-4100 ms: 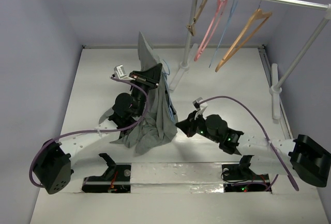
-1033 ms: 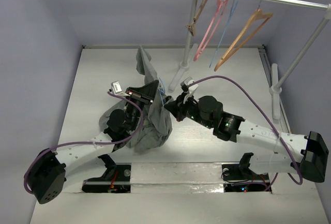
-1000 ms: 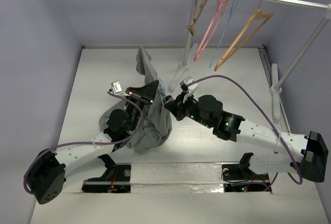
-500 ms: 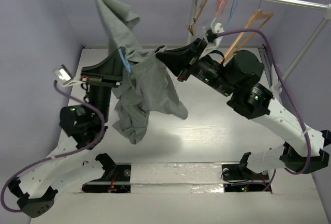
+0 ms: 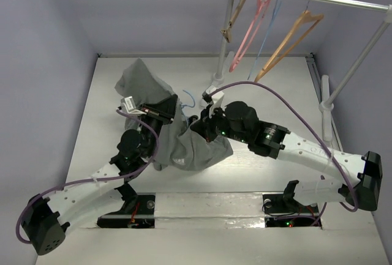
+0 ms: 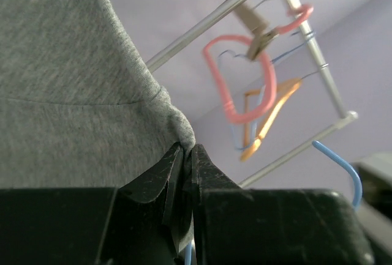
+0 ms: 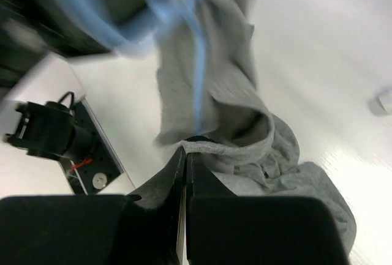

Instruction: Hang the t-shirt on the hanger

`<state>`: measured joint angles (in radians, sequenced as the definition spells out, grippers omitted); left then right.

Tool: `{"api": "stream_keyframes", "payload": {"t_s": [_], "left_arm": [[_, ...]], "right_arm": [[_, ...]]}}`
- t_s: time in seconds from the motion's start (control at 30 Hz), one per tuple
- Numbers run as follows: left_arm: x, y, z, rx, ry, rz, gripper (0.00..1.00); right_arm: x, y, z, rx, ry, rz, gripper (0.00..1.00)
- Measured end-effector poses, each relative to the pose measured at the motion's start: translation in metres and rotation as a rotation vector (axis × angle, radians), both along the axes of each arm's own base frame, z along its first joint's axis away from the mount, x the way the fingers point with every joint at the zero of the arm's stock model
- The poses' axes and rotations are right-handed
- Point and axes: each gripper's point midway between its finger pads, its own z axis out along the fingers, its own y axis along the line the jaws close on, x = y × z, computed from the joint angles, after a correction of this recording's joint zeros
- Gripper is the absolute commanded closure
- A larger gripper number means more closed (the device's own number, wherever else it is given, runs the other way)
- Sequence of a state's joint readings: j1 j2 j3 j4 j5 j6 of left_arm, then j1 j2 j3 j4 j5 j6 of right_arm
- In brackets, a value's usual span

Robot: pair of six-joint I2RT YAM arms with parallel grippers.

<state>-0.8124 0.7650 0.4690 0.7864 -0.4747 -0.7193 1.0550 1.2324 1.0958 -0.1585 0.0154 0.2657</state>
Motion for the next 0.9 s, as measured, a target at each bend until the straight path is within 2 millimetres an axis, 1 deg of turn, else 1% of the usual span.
{"api": "stream_keyframes", "payload": {"t_s": [0.07, 0.1, 0.2, 0.33, 0.43, 0.5, 0.6, 0.7, 0.77, 0.9], "left_arm": [[0.005, -0.003, -0.019, 0.02, 0.038, 0.005, 1.0], [0.006, -0.004, -0.021, 0.019, 0.042, 0.007, 1.0], [0.007, -0.002, -0.013, -0.017, 0.02, 0.015, 1.0], [0.007, 0.0, -0.001, -0.066, -0.014, 0.019, 1.0], [0.007, -0.001, 0.003, -0.096, -0.021, 0.012, 1.0], [0.006, -0.002, 0.004, -0.111, -0.022, 0.003, 1.0], [0.004, -0.004, 0.002, -0.13, -0.013, -0.02, 1.0], [0.0, -0.006, -0.006, -0.134, 0.006, -0.045, 1.0], [-0.003, -0.005, -0.012, -0.147, 0.016, -0.061, 1.0], [-0.008, -0.004, -0.023, -0.178, 0.035, -0.087, 1.0]], "right_arm": [[-0.001, -0.001, 0.009, 0.023, -0.012, 0.0, 1.0], [-0.001, -0.002, 0.015, 0.038, -0.021, 0.001, 1.0], [-0.004, -0.005, 0.033, 0.078, -0.044, 0.003, 1.0], [-0.004, -0.002, 0.056, 0.125, -0.075, 0.008, 1.0], [0.002, 0.005, 0.064, 0.141, -0.09, 0.0, 1.0], [0.009, 0.01, 0.056, 0.127, -0.088, -0.019, 1.0], [0.021, 0.017, 0.032, 0.073, -0.07, -0.058, 1.0], [0.027, 0.017, 0.014, 0.034, -0.06, -0.088, 1.0], [0.029, 0.015, 0.009, 0.027, -0.063, -0.104, 1.0], [0.034, 0.015, 0.007, 0.049, -0.073, -0.13, 1.0]]}}
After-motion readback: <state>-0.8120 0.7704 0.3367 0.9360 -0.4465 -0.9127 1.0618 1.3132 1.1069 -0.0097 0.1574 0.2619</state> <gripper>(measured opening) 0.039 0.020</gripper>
